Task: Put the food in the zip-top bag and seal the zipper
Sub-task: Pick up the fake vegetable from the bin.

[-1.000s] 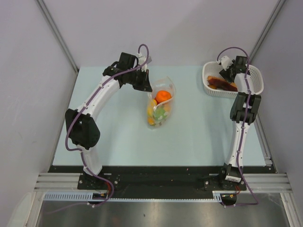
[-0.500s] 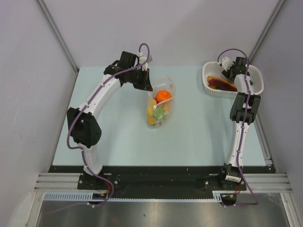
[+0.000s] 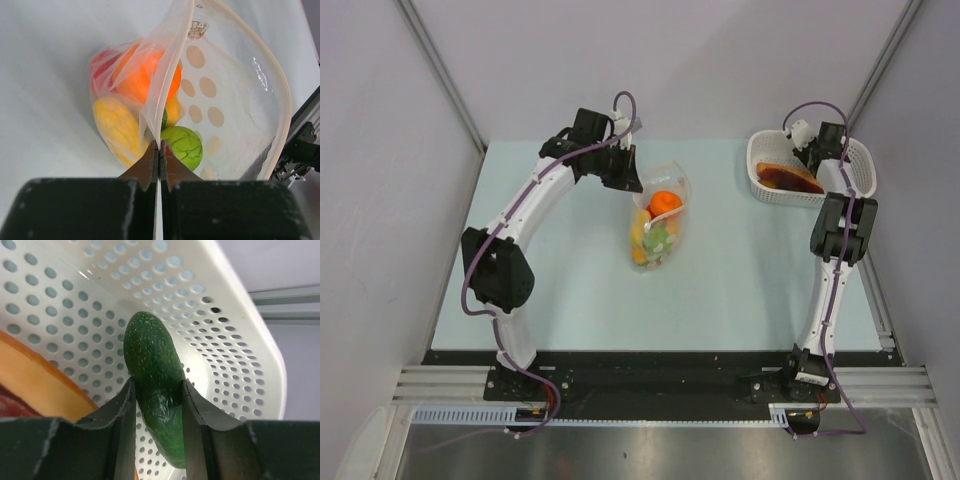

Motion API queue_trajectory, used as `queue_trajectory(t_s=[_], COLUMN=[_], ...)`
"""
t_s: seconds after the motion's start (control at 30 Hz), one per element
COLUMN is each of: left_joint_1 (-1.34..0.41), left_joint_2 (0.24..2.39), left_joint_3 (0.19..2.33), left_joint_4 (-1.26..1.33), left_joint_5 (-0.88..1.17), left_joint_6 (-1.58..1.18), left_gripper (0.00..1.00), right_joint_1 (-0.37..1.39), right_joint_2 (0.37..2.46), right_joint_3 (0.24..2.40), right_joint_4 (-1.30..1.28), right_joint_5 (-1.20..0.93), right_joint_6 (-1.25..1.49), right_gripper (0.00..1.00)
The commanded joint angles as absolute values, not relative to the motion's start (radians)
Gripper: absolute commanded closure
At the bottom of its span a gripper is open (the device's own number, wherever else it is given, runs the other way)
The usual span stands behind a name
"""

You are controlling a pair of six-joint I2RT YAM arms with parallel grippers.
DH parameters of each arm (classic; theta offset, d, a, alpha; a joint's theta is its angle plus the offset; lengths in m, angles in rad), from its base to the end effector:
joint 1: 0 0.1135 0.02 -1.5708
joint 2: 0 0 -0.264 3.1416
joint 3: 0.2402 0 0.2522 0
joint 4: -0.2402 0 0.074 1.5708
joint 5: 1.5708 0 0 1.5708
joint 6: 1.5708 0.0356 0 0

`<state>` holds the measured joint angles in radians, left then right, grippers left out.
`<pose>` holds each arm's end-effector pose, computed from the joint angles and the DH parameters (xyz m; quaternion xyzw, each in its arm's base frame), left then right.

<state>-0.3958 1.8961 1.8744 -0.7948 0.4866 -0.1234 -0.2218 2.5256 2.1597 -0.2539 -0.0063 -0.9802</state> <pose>0.3837 -0.1784 0.3415 0.2104 0.8819 -0.3082 0.2880 0.5609 -0.1263 0.1707 -0.3304 0.8254 -0.2566 0.3791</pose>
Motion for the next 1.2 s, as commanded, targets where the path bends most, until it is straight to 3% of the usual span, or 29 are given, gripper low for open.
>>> queue_trajectory(t_s=[0.0,0.4,0.77,1.0,1.07,1.17], left_joint_1=[-0.391,-0.394,-0.41,-0.41,-0.41,-0.411], left_joint_2=[1.853,1.816,1.779,1.741,1.724,1.698], left_joint_3=[1.881,1.838,1.78,1.71,1.684,1.649], left_joint_4=[-0.769,-0.739,-0.687,-0.62,-0.606,-0.581], left_joint_5=[0.514,0.514,0.515,0.5,0.499,0.491], left_joint_6=[-0.126,-0.135,-0.163,-0.219,-0.236,-0.248], left_gripper=[1.0,1.0,1.0,1.0,1.0,1.0], right_joint_1=[-0.219,-0.183,-0.078,0.049,0.121,0.254], right_joint_2=[2.378,2.117,1.835,1.62,1.548,1.513], right_joint_3=[2.141,2.097,2.053,1.748,1.606,1.569], right_joint_4=[-0.183,-0.225,-0.371,-0.148,-0.083,-0.084], right_joint_5=[-0.057,-0.156,-0.475,-0.554,-0.539,-0.447], right_joint_6=[-0.884,-0.632,-0.006,0.595,0.708,0.785], right_gripper=[1.0,1.0,1.0,1.0,1.0,1.0])
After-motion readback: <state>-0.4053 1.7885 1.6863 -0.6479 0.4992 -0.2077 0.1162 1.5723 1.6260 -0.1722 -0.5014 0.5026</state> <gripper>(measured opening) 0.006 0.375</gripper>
